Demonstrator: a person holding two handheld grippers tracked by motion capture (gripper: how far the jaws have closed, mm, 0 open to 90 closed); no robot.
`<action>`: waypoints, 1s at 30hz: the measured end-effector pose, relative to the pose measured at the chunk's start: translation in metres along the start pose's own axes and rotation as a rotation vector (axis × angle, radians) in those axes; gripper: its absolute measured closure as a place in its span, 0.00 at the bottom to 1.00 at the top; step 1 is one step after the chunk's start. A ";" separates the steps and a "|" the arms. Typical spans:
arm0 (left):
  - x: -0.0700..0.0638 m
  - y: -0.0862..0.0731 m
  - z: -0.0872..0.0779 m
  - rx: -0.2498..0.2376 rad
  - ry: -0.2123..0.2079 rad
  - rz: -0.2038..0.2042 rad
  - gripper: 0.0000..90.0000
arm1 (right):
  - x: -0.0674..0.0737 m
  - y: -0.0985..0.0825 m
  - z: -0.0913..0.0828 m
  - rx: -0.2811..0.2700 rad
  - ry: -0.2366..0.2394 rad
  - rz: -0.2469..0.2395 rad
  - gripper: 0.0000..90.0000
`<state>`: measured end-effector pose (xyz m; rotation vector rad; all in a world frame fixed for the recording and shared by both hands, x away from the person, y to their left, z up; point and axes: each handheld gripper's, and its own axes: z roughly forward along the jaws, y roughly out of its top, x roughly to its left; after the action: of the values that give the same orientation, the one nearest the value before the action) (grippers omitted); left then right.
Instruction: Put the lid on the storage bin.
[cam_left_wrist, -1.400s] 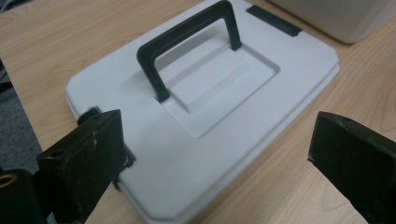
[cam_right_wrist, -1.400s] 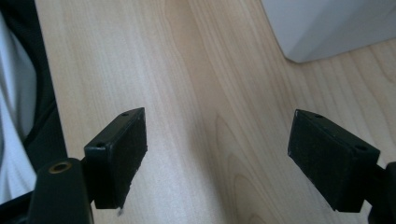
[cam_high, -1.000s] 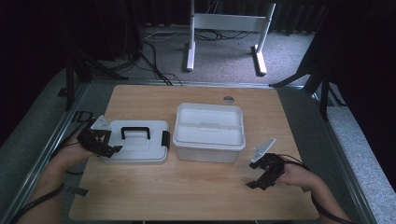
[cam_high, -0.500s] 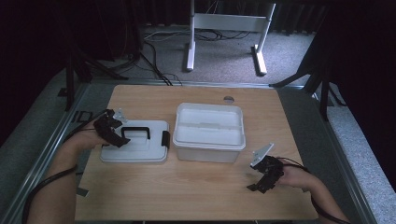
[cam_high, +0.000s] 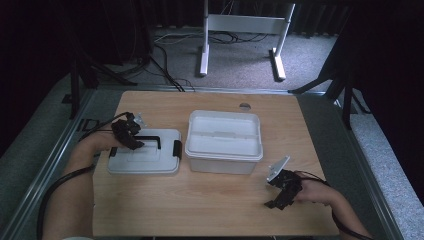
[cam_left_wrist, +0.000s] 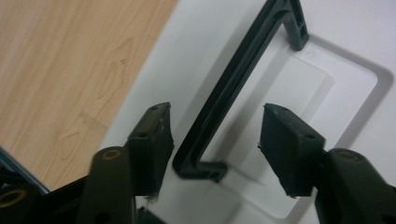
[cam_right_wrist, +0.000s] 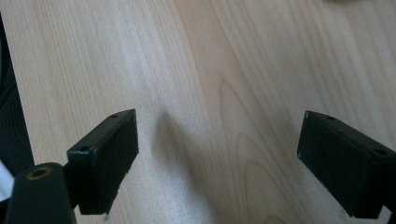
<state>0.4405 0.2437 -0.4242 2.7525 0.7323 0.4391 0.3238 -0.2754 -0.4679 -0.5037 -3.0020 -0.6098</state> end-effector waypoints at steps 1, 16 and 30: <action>0.000 0.001 0.001 0.006 -0.004 0.006 0.52 | 0.000 0.000 -0.002 -0.015 0.000 0.005 0.13; -0.008 0.006 0.000 0.043 -0.010 0.093 0.70 | 0.001 -0.001 -0.003 -0.035 0.012 0.000 0.13; -0.015 -0.001 0.009 0.033 0.034 0.194 0.84 | 0.000 -0.002 -0.002 -0.034 0.028 0.003 0.13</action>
<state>0.4304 0.2351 -0.4358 2.8656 0.4856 0.5183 0.3229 -0.2779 -0.4668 -0.4969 -2.9683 -0.6638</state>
